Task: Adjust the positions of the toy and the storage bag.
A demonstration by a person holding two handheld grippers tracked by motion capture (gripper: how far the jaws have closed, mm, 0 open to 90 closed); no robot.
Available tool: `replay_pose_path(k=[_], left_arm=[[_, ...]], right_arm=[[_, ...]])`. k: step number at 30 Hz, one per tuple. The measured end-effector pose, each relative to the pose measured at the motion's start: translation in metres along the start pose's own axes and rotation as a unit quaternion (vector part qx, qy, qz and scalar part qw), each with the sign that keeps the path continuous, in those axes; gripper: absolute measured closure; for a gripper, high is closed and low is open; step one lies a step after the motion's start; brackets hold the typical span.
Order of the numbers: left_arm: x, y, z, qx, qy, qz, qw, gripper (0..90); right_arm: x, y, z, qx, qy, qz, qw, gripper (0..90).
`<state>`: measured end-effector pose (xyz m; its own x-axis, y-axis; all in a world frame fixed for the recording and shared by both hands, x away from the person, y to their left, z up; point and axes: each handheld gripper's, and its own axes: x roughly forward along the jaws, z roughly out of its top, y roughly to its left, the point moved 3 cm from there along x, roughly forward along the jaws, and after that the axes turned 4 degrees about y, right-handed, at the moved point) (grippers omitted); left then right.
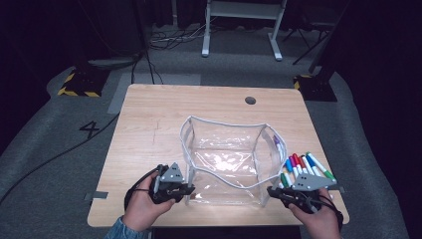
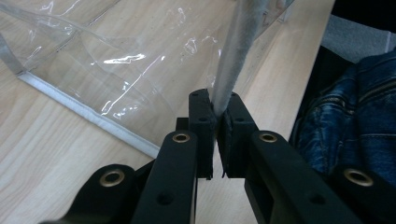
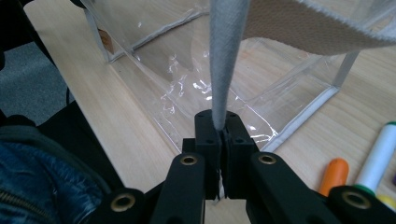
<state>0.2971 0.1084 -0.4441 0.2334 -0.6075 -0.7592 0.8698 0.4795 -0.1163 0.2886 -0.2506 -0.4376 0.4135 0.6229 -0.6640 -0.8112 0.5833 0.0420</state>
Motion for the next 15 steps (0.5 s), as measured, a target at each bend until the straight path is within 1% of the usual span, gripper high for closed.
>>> replay_pose_path(k=[1, 2, 3, 4, 6, 10, 13, 14, 15], left_arm=[[0.0, 0.0, 0.0, 0.0, 0.0, 0.0, 1.0, 84.4], [0.003, -0.004, 0.001, 0.001, -0.006, -0.013, 0.9999, 84.3], [0.003, -0.004, 0.001, 0.001, -0.006, -0.013, 0.9999, 84.3], [0.006, -0.005, 0.002, 0.003, -0.013, -0.021, 0.9997, 84.3], [0.007, -0.006, 0.002, 0.005, -0.014, -0.025, 0.9996, 84.2], [0.012, -0.015, 0.006, 0.014, -0.013, -0.03, 0.9994, 83.8], [0.014, -0.02, 0.009, 0.026, -0.008, -0.031, 0.9992, 83.2], [0.014, -0.02, 0.009, 0.026, -0.008, -0.031, 0.9992, 83.0], [0.015, -0.021, 0.01, 0.031, -0.007, -0.033, 0.999, 82.9]], right_arm=[[0.0, 0.0, 0.0, 0.0, 0.0, 0.0, 1.0, 87.3], [-0.006, 0.002, -0.006, 0.004, 0.001, -0.001, 1.0, 87.2], [-0.006, 0.002, -0.006, 0.004, 0.001, -0.001, 1.0, 87.2], [-0.011, 0.003, -0.009, 0.006, 0.001, -0.002, 1.0, 87.1], [-0.015, 0.003, -0.013, 0.009, 0.002, -0.001, 1.0, 87.1], [-0.022, 0.004, -0.019, 0.016, 0.003, -0.001, 0.9999, 87.1], [-0.026, 0.002, -0.024, 0.02, -0.002, -0.001, 0.9998, 87.0], [-0.026, 0.002, -0.024, 0.02, -0.002, -0.001, 0.9998, 87.0], [-0.029, 0.002, -0.027, 0.026, -0.006, -0.003, 0.9996, 87.0]])
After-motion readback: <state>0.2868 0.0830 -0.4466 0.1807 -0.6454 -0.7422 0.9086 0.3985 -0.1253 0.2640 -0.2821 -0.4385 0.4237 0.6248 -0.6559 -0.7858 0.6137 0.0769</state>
